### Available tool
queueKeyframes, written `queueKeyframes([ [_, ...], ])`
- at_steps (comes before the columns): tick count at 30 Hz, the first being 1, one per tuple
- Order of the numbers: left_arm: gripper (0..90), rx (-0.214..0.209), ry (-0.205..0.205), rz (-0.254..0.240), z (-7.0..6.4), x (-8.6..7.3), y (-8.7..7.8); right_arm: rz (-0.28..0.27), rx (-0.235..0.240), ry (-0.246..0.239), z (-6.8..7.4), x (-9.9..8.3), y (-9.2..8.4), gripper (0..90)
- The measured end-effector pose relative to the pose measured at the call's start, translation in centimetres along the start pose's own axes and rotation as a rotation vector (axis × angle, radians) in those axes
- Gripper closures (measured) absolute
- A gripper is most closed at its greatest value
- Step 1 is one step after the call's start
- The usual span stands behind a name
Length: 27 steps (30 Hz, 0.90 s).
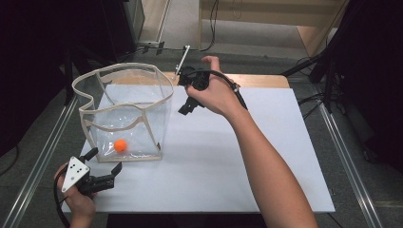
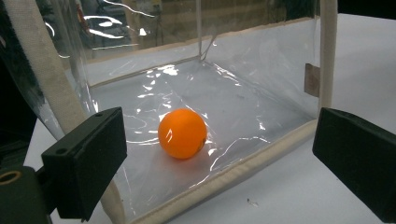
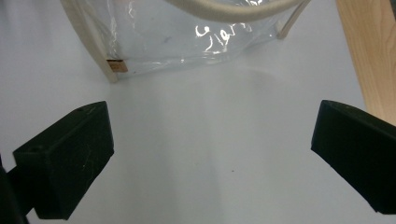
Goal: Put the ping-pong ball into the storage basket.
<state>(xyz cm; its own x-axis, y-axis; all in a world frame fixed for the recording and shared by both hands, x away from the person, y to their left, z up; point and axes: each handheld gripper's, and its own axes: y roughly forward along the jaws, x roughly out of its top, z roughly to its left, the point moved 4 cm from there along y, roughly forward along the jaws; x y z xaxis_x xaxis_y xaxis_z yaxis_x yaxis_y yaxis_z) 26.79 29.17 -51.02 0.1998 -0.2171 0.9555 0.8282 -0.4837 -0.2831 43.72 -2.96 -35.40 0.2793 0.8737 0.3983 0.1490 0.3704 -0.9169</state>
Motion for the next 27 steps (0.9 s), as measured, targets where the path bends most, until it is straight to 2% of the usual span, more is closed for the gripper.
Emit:
queueKeyframes([
  [14,3.6,0.002,0.005,0.005,0.0,0.0,0.0,0.006,0.021,0.015,0.6,-2.3,1.9,0.0],
  [27,3.6,0.001,0.001,0.003,0.0,0.0,0.0,-0.009,0.022,0.026,1.3,-4.3,2.6,0.0],
])
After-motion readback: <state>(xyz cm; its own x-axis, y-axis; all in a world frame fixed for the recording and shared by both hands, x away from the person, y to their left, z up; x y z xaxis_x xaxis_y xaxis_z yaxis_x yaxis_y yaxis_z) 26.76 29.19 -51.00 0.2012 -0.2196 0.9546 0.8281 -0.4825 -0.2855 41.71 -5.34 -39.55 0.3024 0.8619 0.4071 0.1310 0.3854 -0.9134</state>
